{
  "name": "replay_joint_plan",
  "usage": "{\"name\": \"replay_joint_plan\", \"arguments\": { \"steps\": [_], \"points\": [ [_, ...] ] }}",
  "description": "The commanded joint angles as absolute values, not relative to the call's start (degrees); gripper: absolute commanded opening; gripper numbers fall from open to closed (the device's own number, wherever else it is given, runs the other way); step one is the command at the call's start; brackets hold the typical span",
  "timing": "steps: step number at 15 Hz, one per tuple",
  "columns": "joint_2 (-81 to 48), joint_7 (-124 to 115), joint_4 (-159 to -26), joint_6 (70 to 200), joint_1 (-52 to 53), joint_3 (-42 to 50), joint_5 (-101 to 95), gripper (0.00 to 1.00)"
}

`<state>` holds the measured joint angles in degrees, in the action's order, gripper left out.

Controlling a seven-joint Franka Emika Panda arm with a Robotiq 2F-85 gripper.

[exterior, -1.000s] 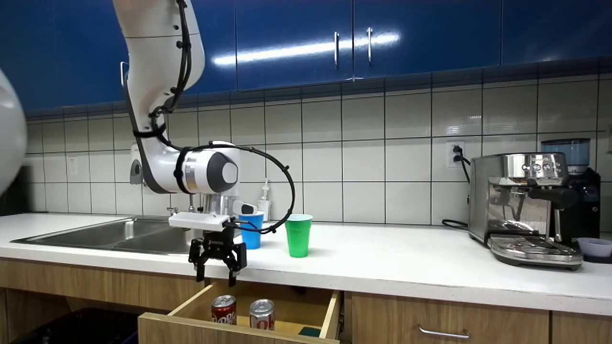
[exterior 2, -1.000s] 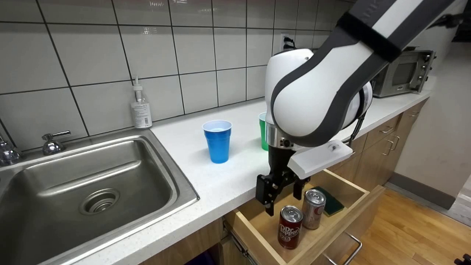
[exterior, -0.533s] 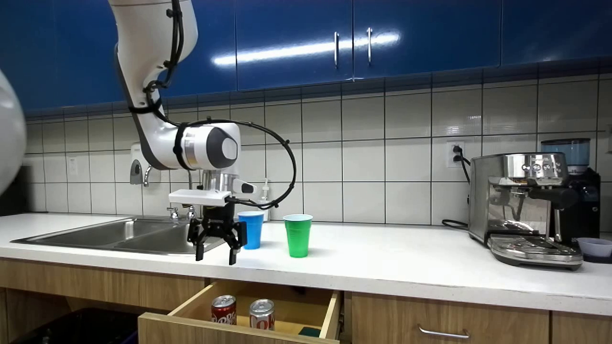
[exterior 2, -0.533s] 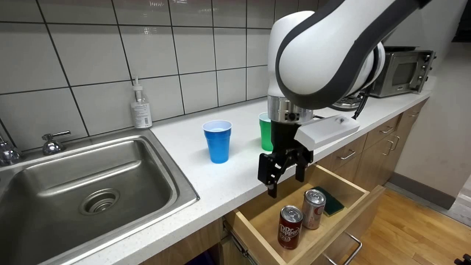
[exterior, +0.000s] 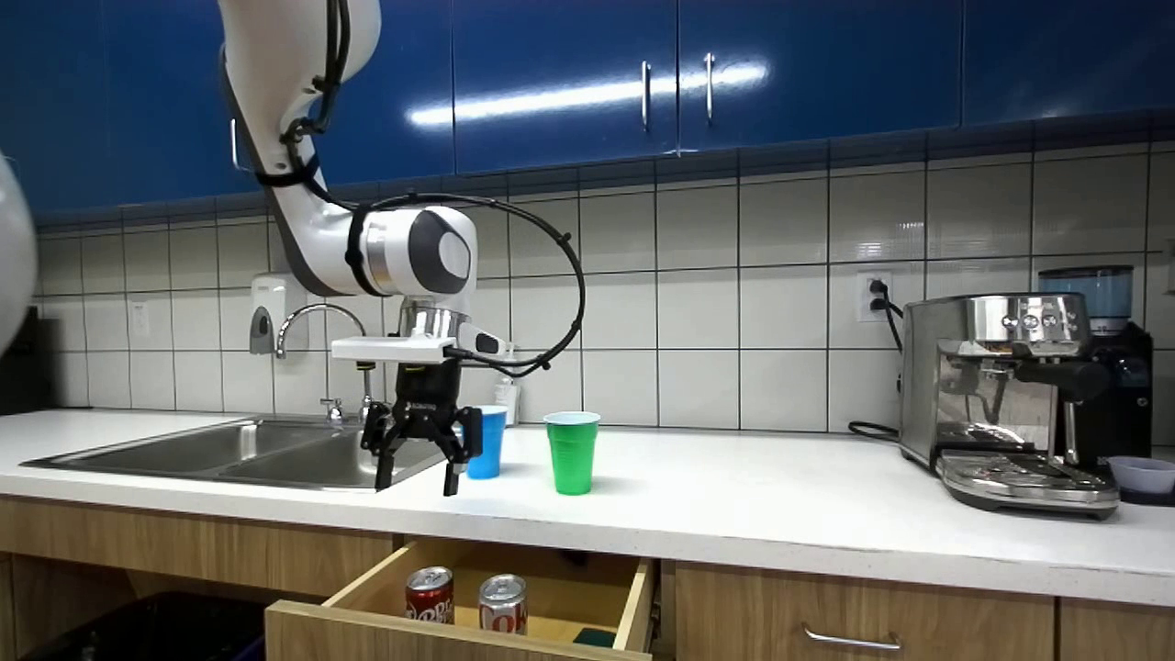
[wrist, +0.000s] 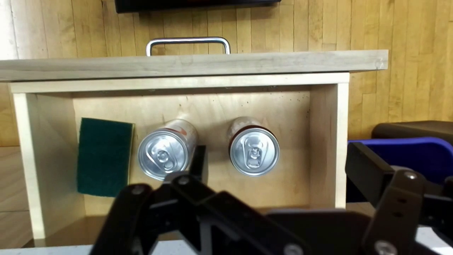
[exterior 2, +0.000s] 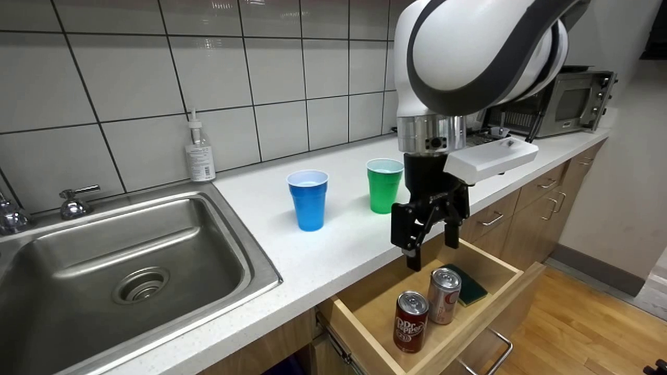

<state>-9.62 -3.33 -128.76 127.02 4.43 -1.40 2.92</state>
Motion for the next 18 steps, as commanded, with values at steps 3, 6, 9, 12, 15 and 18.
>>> {"name": "replay_joint_plan", "arguments": {
  "steps": [3, 6, 9, 12, 15, 18],
  "points": [
    [-9.3, -3.1, -129.1, 124.1, 3.1, -1.3, 2.7, 1.00],
    [-9.3, -3.0, -129.4, 123.1, 2.7, -1.0, 2.7, 1.00],
    [-9.3, -3.0, -129.4, 123.1, 2.7, -1.0, 2.7, 1.00],
    [-9.3, -3.0, -129.4, 123.0, 2.7, -1.0, 2.7, 1.00],
    [-7.9, -2.1, -130.9, 123.2, 2.7, -1.2, 3.6, 1.00],
    [-6.7, -1.2, -132.7, 122.6, 2.5, -1.4, 4.1, 1.00]
  ]
}}
